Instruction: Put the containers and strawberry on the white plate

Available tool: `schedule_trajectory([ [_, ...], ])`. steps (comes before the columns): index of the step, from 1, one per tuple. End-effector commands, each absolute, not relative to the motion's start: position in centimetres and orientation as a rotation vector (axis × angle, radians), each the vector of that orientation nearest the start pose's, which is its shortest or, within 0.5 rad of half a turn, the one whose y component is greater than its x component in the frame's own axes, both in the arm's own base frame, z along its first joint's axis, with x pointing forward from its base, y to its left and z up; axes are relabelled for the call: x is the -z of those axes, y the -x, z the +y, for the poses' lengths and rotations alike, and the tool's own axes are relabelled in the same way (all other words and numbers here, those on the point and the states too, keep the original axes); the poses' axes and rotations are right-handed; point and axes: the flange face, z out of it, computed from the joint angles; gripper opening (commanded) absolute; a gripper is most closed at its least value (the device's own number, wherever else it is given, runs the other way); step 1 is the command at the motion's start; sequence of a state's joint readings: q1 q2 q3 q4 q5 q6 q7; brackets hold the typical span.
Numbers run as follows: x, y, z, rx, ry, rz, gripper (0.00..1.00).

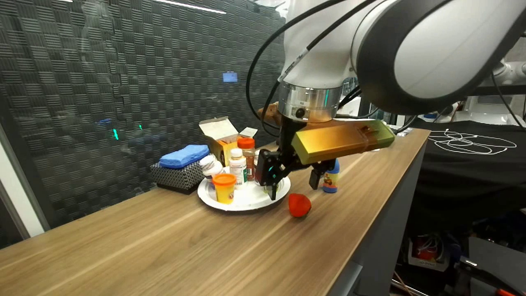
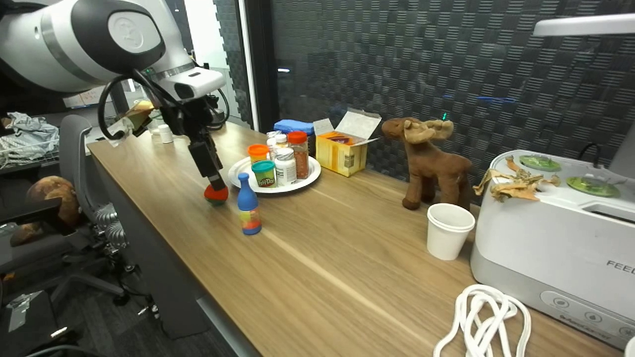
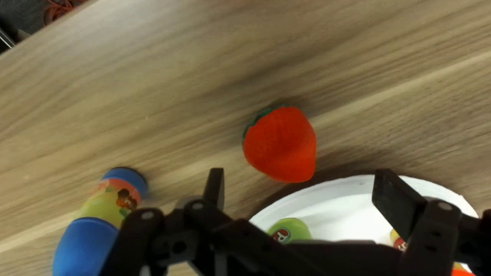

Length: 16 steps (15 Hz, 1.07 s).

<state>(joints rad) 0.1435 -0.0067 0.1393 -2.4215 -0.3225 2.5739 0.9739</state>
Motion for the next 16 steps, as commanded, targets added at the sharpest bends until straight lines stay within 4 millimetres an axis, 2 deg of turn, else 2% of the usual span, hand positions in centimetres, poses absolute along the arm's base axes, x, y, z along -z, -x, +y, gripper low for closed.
schedule_trajectory([
  [1, -32.9, -48.2, 13.7, 0.411, 3.064, 0.618, 1.0],
  [7, -33.0, -47.6, 14.7, 0.331, 3.061, 0.557, 1.0],
  [15, -31.4, -47.2, 14.2, 0.221, 3.133, 0.597, 1.0],
  [16, -31.3, -47.2, 14.3, 0.216, 3.139, 0.588, 0.84],
])
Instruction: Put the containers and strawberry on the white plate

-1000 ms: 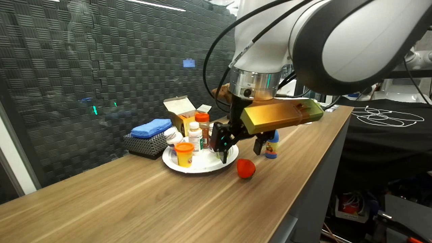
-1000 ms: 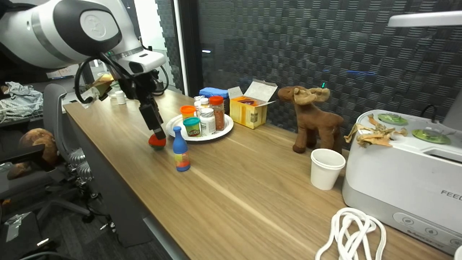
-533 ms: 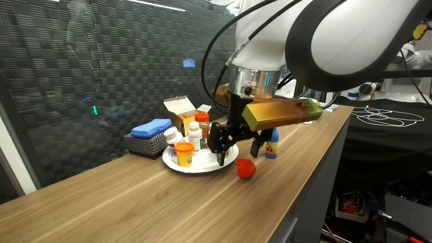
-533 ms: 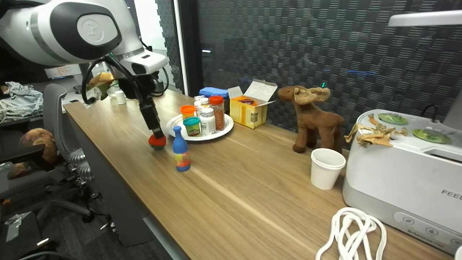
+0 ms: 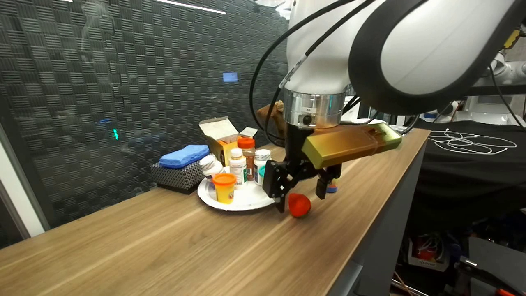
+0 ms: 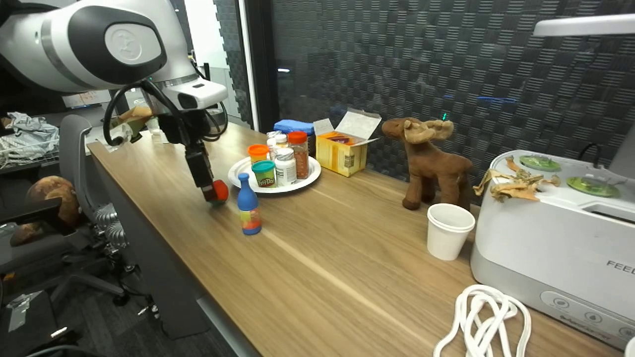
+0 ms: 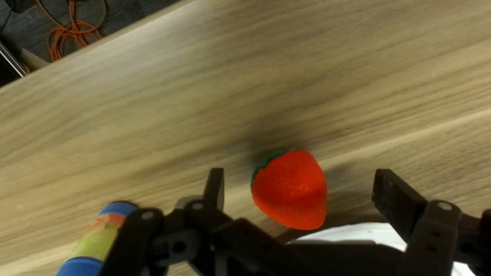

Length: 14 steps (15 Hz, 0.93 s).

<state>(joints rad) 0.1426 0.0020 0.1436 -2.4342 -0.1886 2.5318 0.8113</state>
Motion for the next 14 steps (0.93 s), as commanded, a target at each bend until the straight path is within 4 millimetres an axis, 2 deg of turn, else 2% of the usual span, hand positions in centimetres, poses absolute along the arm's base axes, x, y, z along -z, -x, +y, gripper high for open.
schedule_trajectory([
  [1, -31.2, -47.2, 14.4, 0.214, 3.144, 0.578, 0.72],
  [7, -31.8, -47.0, 15.4, 0.19, 3.158, 0.582, 0.26],
  [14, -35.0, -47.1, 19.1, 0.164, 3.196, 0.527, 0.24],
])
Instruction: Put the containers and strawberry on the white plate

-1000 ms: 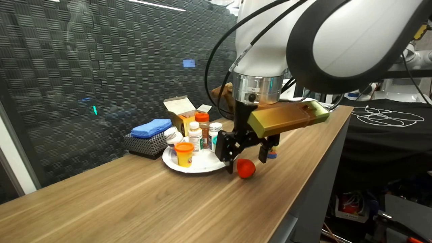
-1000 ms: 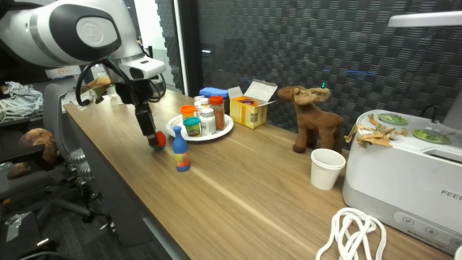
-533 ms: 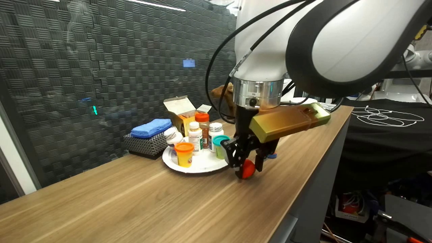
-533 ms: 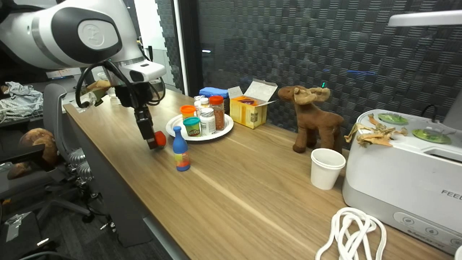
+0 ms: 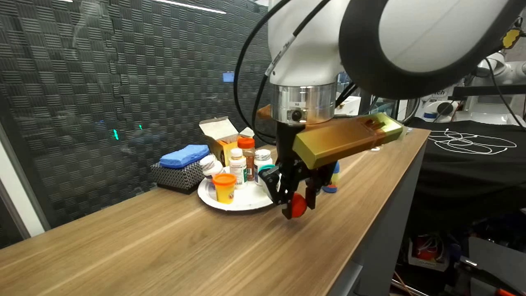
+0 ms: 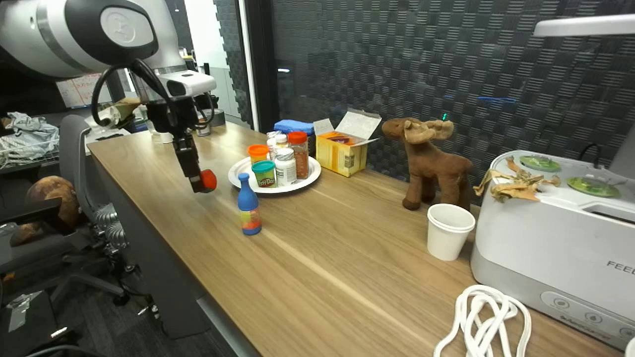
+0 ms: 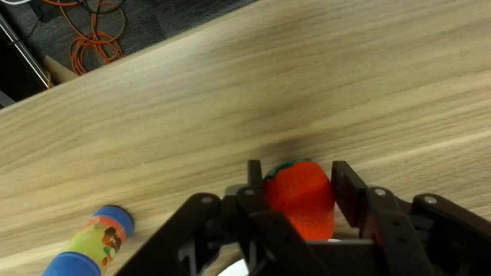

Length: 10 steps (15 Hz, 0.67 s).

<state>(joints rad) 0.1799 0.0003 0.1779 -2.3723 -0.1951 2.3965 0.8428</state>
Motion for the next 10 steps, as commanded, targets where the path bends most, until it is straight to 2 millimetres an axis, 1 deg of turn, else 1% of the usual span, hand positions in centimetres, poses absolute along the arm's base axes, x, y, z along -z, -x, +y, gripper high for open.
schedule_trajectory([
  [1, -35.5, -47.2, 19.8, 0.161, 3.197, 0.485, 0.24],
  [3, -36.3, -47.8, 20.9, 0.176, 3.199, 0.426, 0.24],
  [5, -36.7, -48.7, 21.2, 0.201, 3.2, 0.403, 0.24],
  [8, -36.2, -50.3, 20.3, 0.267, 3.218, 0.433, 0.24],
  [10, -35.4, -51.6, 19.3, 0.287, 3.221, 0.45, 0.24],
])
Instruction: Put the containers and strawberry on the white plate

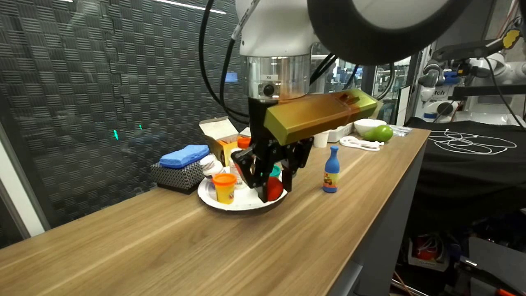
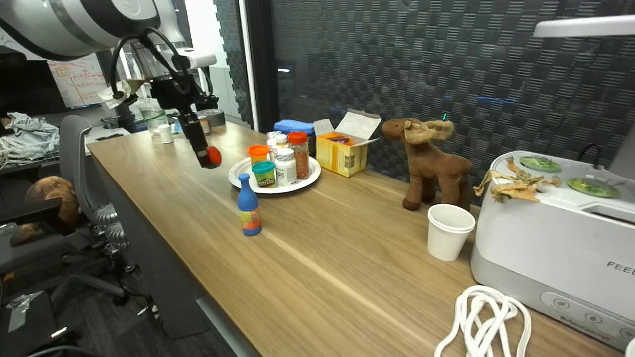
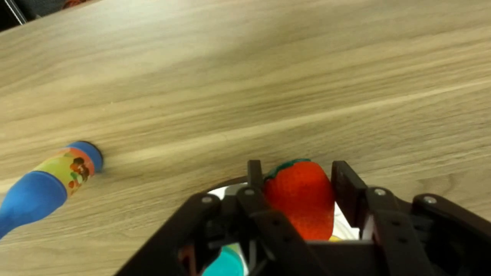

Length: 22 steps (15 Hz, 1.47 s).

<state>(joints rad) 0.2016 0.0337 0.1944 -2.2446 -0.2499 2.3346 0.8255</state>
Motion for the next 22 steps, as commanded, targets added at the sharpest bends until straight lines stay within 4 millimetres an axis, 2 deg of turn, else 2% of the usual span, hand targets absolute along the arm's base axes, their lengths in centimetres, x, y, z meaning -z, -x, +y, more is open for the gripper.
schedule_trajectory([
  [1, -35.0, -52.2, 18.8, 0.287, 3.221, 0.457, 0.24],
  [6, -33.9, -55.2, 17.4, 0.273, 3.184, 0.48, 0.24],
  [10, -34.4, -56.5, 17.5, 0.312, 3.173, 0.477, 0.24],
  [11, -34.7, -56.5, 17.6, 0.317, 3.172, 0.474, 0.74],
  [12, -34.9, -56.5, 17.7, 0.324, 3.172, 0.47, 0.75],
  [15, -35.8, -56.0, 18.5, 0.353, 3.166, 0.442, 0.95],
  [16, -36.1, -55.8, 18.9, 0.365, 3.165, 0.434, 1.0],
  [22, -38.3, -54.0, 20.4, 0.395, 3.166, 0.41, 1.0],
])
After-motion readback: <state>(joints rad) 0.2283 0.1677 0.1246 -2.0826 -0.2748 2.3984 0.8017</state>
